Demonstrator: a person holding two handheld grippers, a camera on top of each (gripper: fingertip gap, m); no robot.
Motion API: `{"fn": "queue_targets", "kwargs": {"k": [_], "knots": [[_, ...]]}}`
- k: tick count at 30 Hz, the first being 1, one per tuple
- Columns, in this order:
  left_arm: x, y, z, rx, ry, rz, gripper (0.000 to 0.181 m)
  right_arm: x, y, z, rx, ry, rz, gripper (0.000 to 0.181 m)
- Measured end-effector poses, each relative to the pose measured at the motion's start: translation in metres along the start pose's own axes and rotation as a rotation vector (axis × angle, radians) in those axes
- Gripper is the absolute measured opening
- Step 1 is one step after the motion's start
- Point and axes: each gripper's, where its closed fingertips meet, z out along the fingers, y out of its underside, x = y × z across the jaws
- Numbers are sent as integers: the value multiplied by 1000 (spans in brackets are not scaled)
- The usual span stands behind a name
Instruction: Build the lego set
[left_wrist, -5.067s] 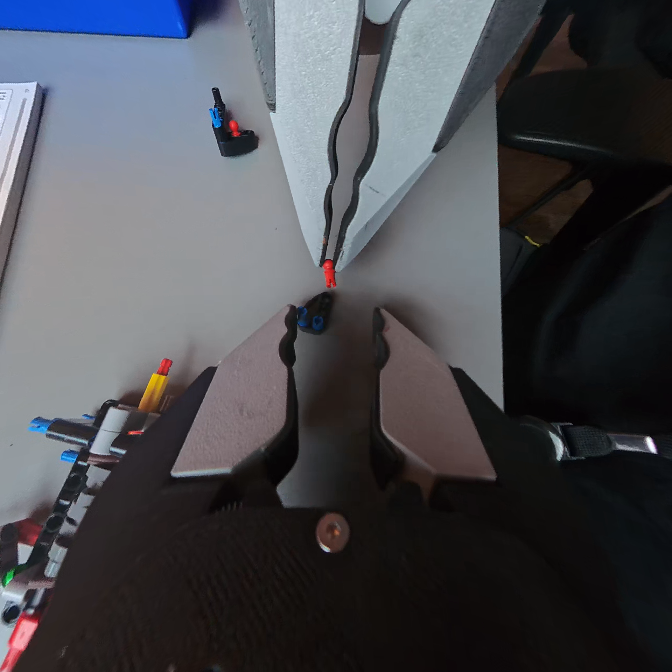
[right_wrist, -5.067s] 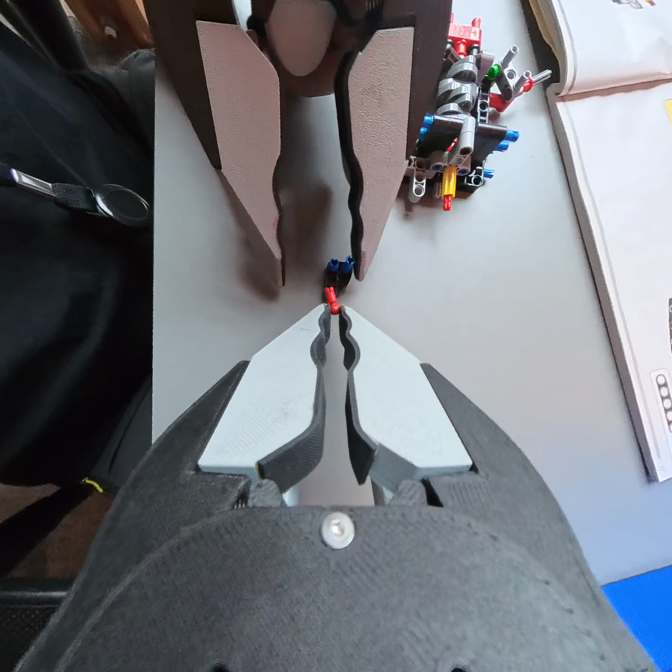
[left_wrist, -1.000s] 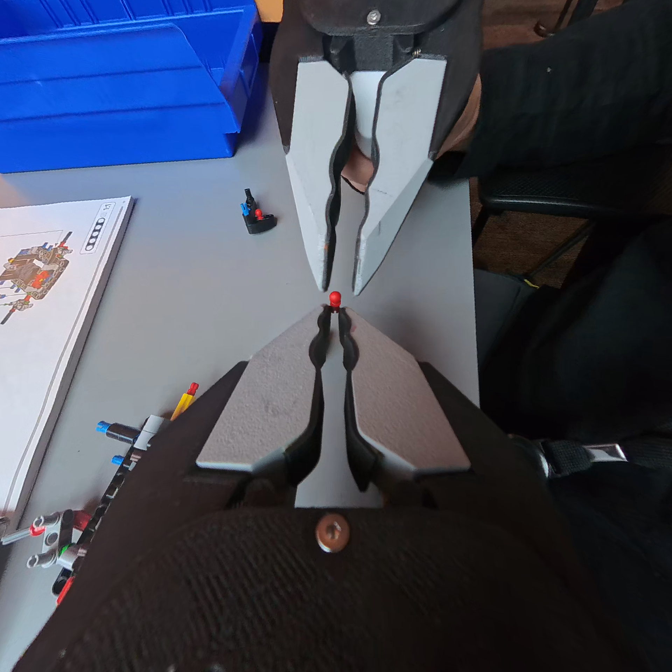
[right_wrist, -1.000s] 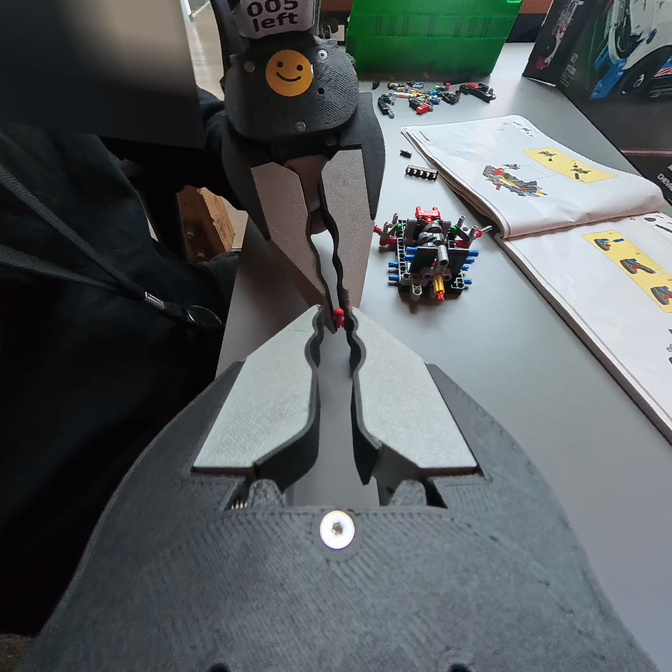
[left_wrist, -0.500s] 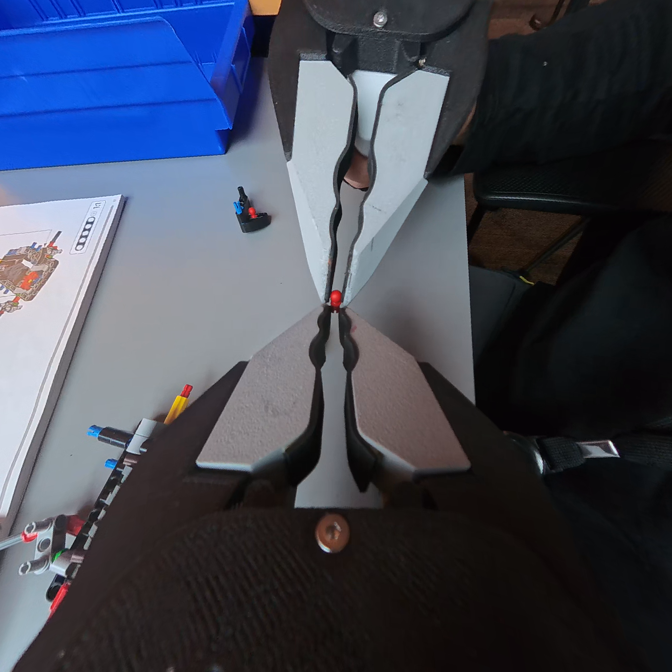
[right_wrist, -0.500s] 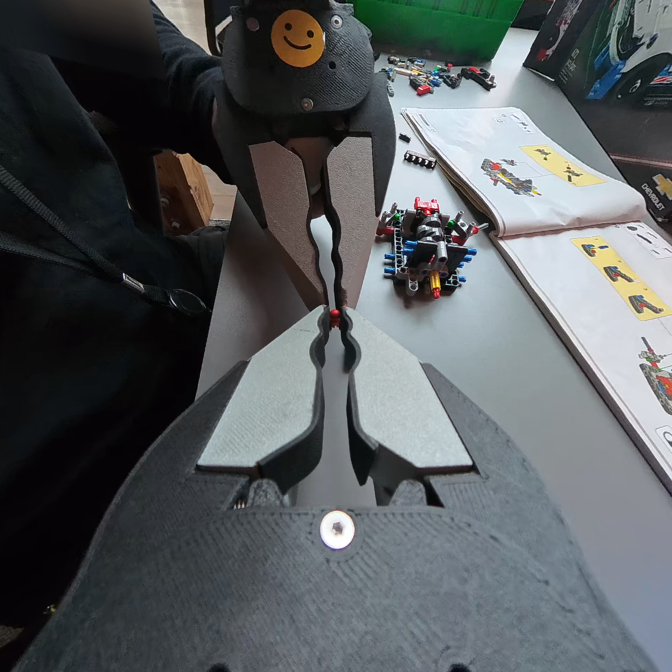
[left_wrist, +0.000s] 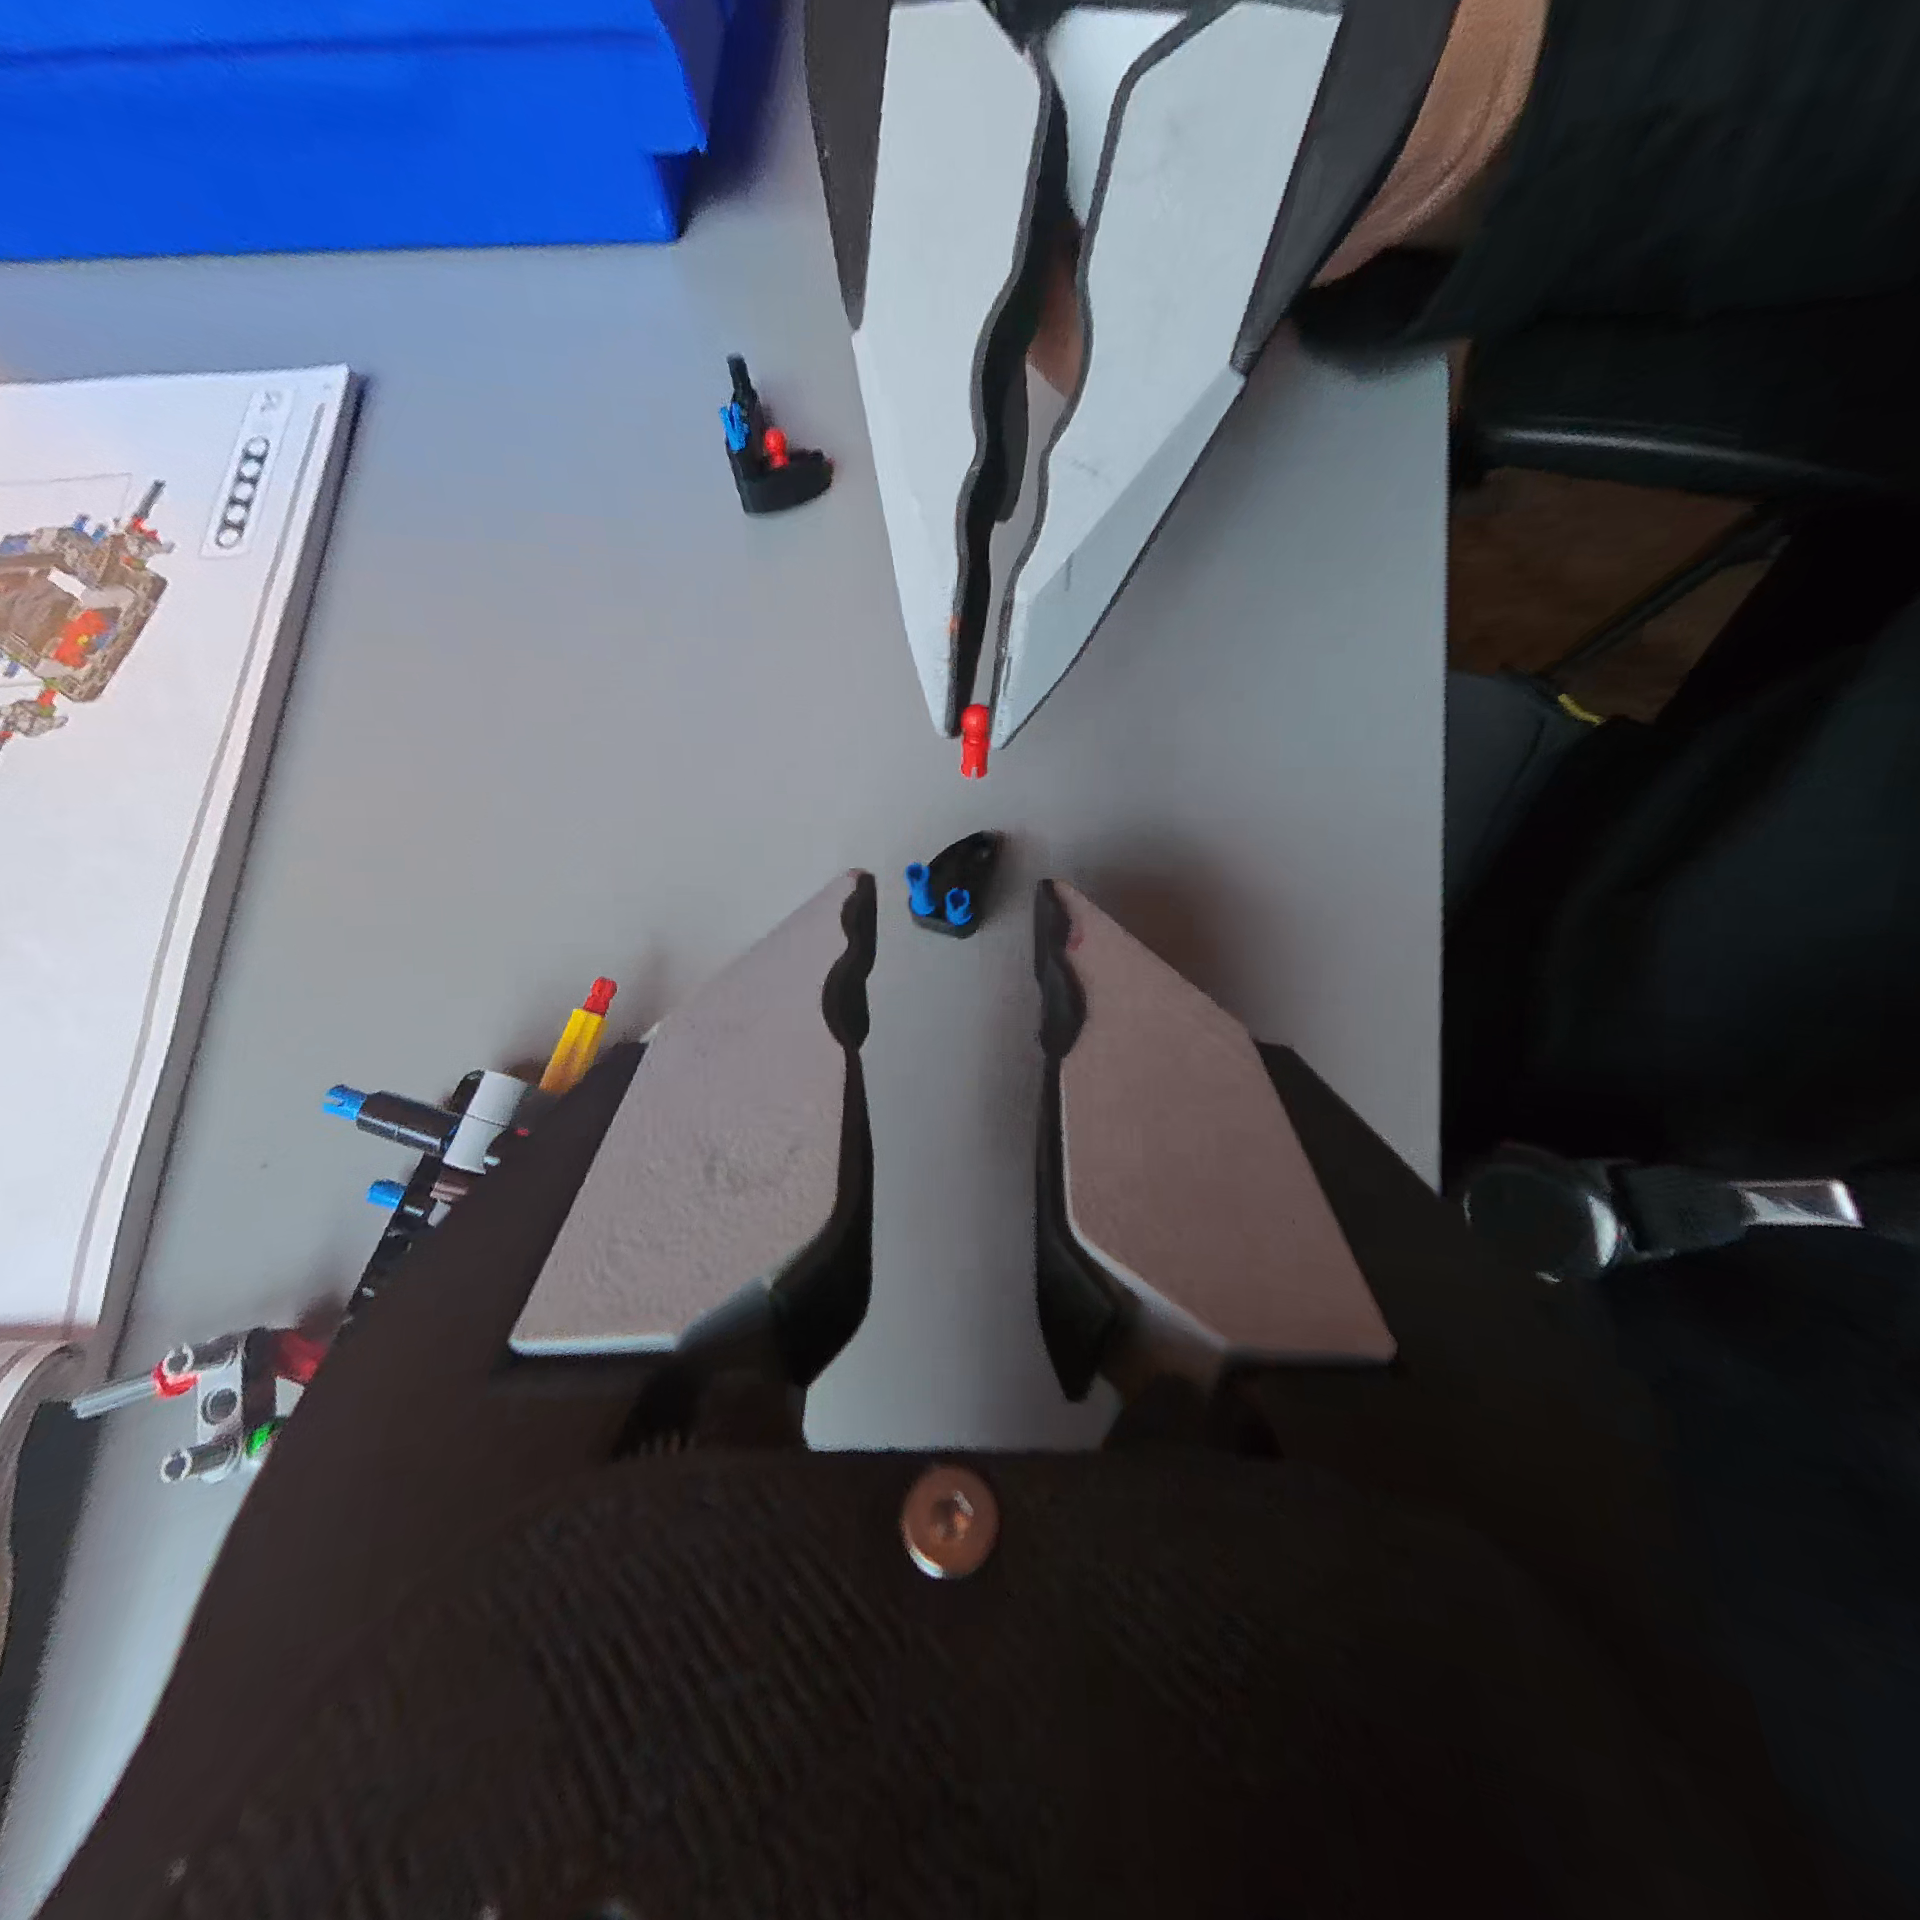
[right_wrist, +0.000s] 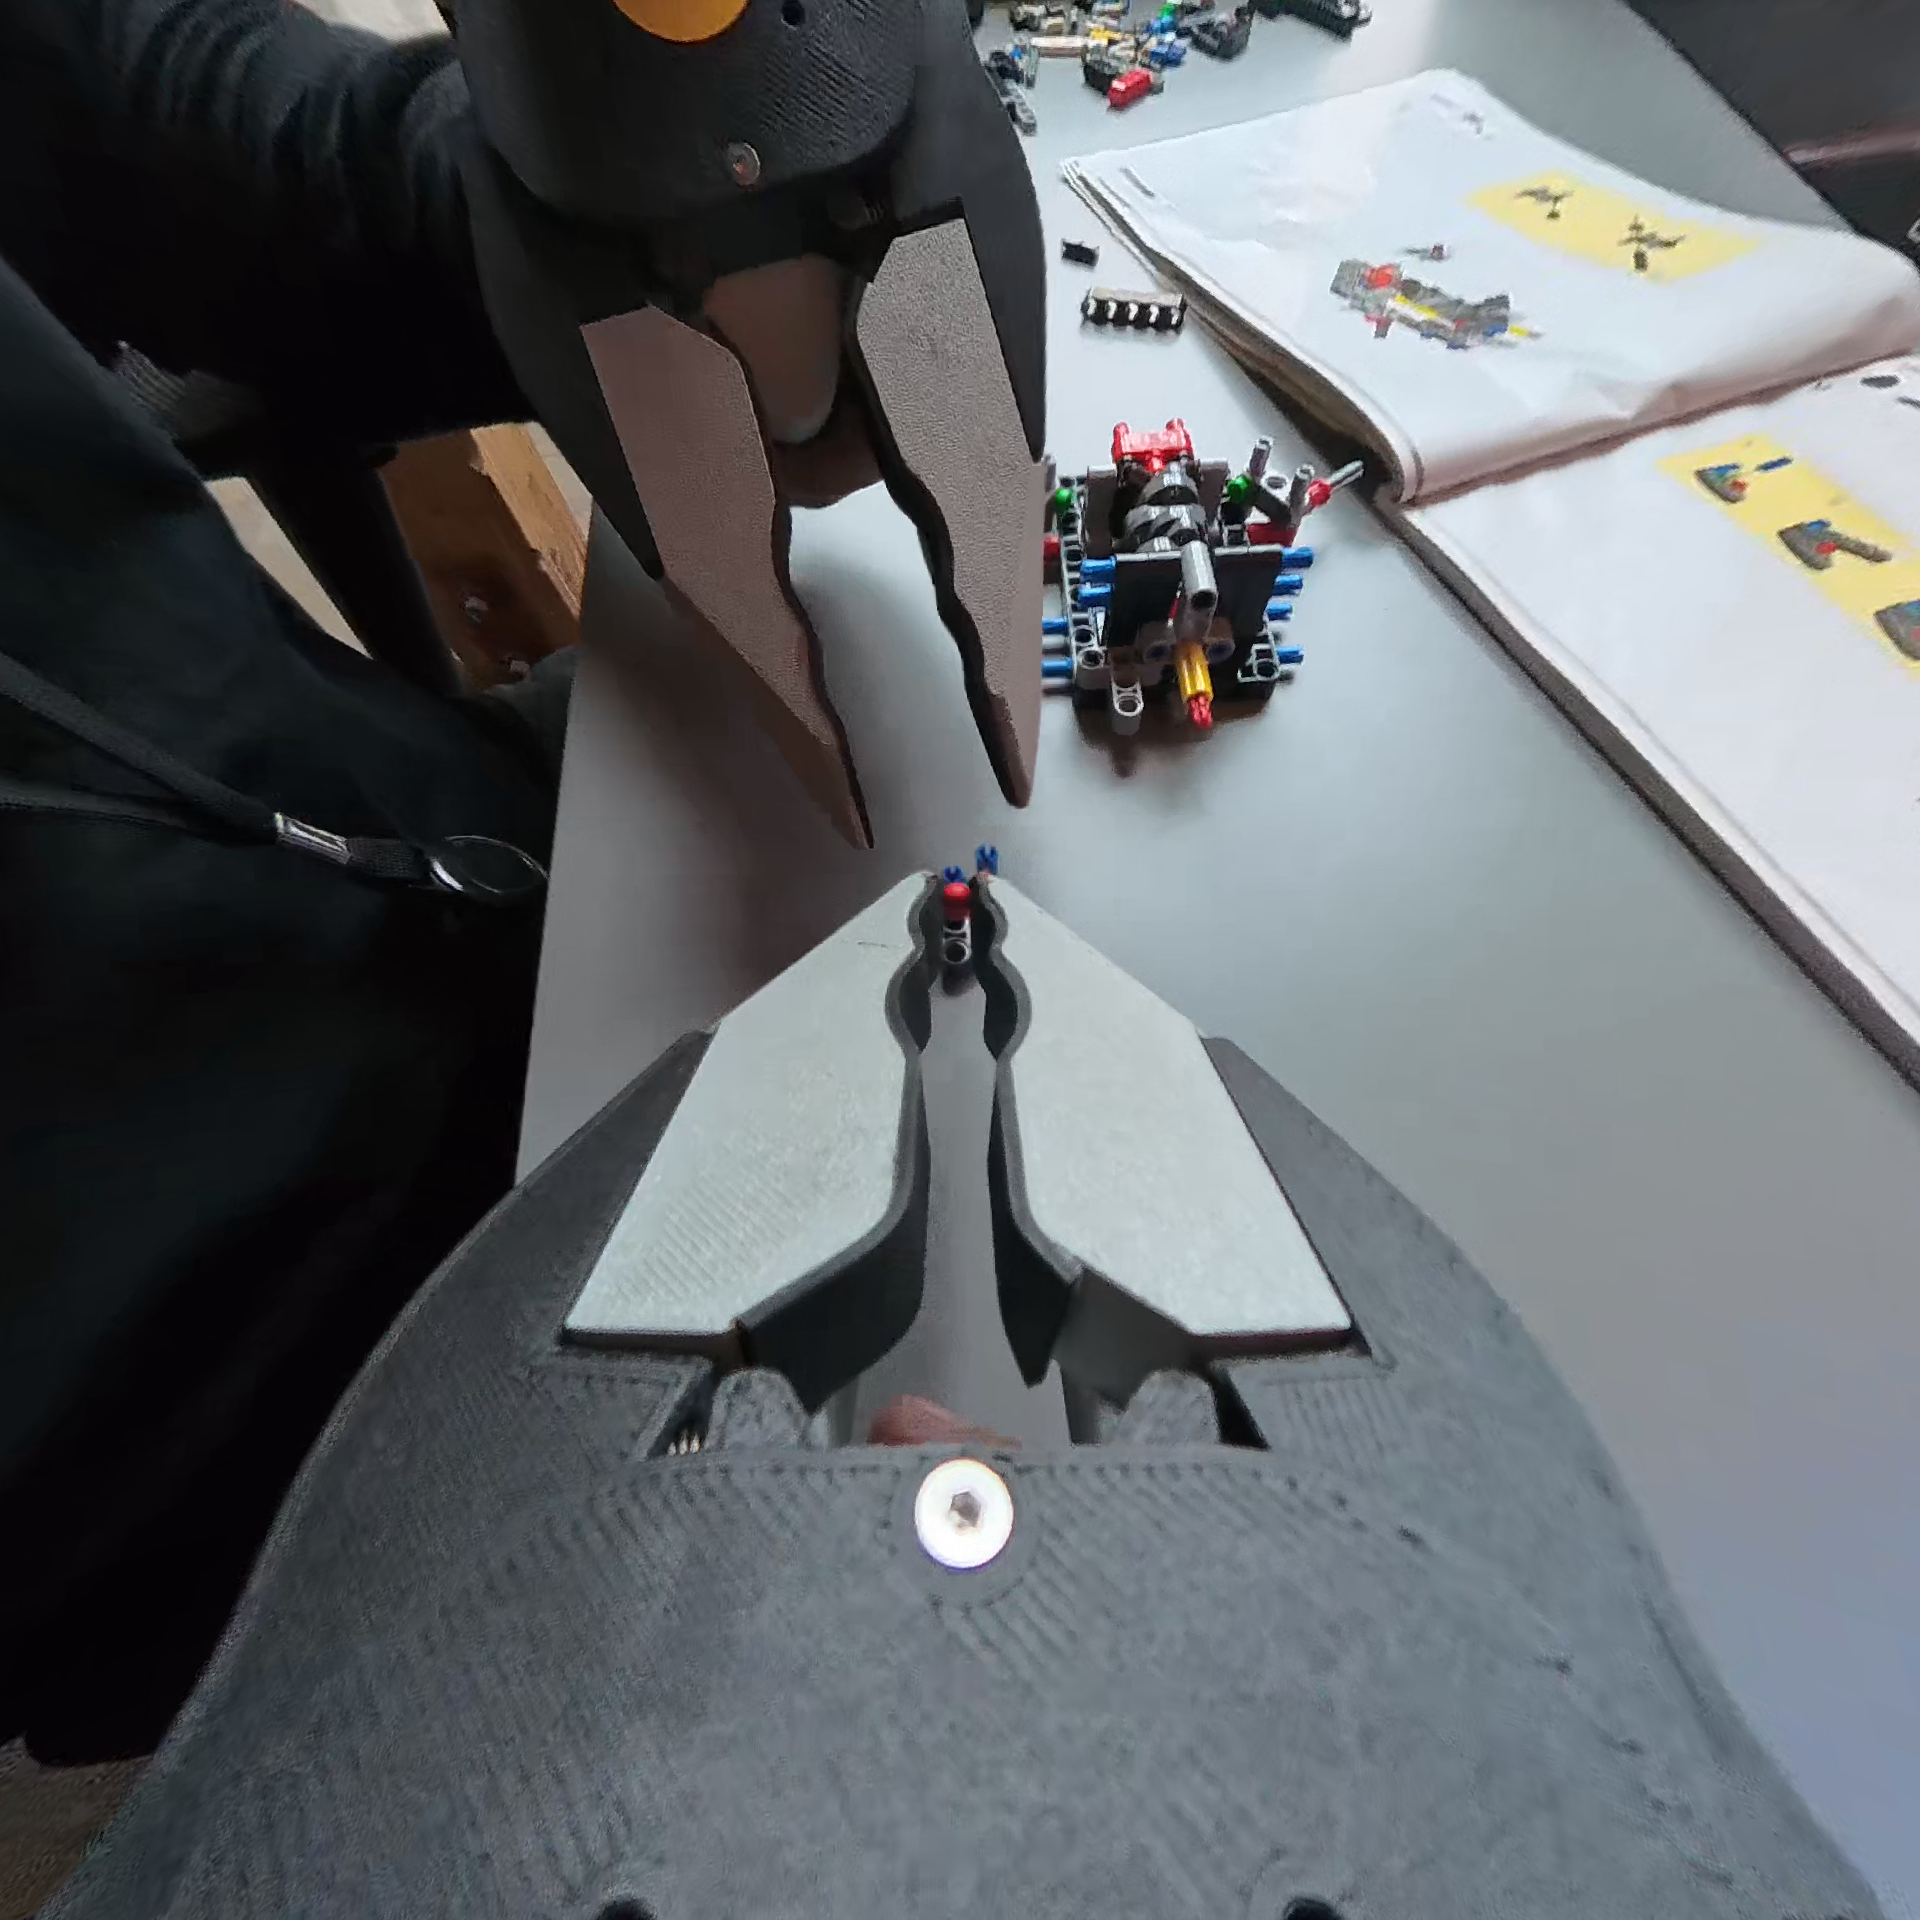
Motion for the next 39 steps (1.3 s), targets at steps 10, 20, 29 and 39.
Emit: {"fn": "queue_targets", "kwargs": {"k": [10, 20, 29, 39], "knots": [[-1, 18, 19, -94, 64, 4, 18, -3, 12, 16, -75, -47, -27, 1], [15, 9, 31, -89, 156, 46, 19, -17, 19, -4, -75, 70, 30, 1], [27, 3, 39, -64, 221, 85, 13, -26, 21, -15, -34, 123, 103, 1], [57, -9, 52, -59, 294, 166, 13, -47, 30, -29, -40, 207, 116, 0]]}}
